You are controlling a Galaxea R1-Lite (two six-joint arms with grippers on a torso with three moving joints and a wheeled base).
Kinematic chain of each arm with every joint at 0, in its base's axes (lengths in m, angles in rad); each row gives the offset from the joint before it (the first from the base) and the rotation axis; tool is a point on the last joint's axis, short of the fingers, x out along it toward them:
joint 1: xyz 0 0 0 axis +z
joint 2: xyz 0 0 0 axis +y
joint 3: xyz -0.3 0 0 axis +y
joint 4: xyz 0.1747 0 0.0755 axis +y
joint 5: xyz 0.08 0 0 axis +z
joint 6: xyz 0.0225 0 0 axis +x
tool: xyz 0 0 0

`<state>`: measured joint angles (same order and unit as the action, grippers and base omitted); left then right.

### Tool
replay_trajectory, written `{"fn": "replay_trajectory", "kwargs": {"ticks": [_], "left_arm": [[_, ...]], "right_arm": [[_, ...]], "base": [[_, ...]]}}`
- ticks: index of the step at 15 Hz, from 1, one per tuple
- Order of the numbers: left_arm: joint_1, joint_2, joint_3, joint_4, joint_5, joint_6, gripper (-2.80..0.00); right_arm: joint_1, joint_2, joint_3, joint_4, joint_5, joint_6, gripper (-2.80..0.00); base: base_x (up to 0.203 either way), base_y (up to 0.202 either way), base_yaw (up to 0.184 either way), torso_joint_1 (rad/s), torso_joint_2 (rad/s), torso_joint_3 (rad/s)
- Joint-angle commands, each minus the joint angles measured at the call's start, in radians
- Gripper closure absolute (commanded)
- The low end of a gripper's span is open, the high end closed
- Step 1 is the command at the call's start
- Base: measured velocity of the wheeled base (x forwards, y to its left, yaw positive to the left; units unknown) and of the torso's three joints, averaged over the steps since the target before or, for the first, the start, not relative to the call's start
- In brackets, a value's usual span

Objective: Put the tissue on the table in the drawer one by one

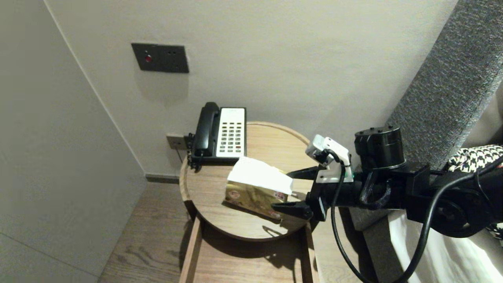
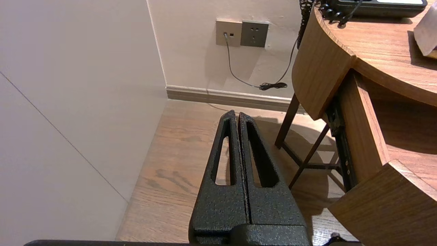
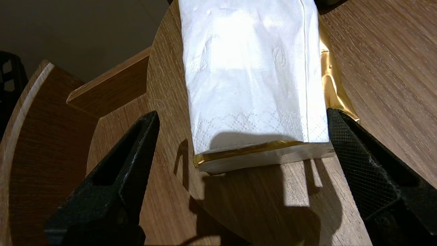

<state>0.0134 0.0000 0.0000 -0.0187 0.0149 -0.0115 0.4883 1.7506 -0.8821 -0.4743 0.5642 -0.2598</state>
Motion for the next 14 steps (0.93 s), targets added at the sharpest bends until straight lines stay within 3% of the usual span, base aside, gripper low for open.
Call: {"fn": "replay_trajectory", "kwargs": {"ticks": [1,14], "left_arm": [[0.000,-0.005,0.000,0.000,0.000,-0.001,0.00],[0.000,-0.005,0.000,-0.001,0.000,-0.001,0.00]], "right_arm": [[-0.001,-0.011,-0.001,-0.006,0.003,-0.003,-2.80],[-0.026,0.035,-0.031,-0.044,0.010,-0.004,-2.80]], "base": [[0.000,0.000,0.000,0.000,0.00,0.000],[0.000,0.000,0.000,0.000,0.00,0.000]]}}
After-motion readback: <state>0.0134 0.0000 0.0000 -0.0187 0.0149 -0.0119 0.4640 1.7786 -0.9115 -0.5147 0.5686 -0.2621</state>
